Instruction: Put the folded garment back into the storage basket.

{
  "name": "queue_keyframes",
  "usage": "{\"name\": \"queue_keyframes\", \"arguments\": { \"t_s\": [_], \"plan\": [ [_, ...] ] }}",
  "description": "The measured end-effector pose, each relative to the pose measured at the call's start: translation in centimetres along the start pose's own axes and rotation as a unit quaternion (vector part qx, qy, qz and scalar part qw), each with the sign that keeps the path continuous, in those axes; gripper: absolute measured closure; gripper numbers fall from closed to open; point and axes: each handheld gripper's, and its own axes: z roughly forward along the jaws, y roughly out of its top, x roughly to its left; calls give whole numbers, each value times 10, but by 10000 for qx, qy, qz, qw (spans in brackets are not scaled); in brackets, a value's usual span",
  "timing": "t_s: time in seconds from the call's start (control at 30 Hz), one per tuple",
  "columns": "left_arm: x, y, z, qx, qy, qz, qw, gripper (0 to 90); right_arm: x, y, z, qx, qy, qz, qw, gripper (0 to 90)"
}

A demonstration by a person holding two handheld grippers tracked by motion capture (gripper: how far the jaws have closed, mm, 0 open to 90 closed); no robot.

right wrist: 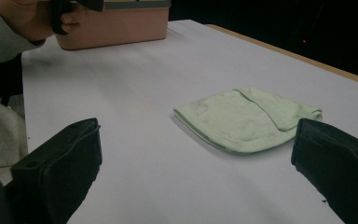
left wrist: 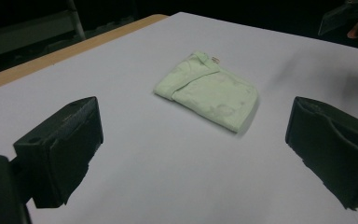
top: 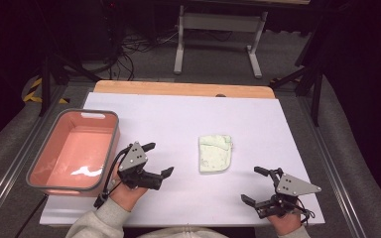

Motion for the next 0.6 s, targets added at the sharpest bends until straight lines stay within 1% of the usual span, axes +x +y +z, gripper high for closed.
{"name": "queue_keyframes", "arguments": {
  "t_s": [0.13,0.33,0.4,0.53,0.6],
  "plan": [
    [1,7,6,49,-23,100,9999,48,0,0,0,3,5,-7,10000,20],
    [3,17,16,139,-130,74,9998,52,0,0,0,2,8,1,10000,21],
    [4,21,20,187,-147,104,9997,53,0,0,0,1,11,3,10000,21],
    [4,29,31,237,-252,85,9994,53,-1,0,0,11,20,15,10000,21],
    [4,33,36,280,-307,118,9991,53,-1,-1,0,12,18,14,10000,21]
  ]
}}
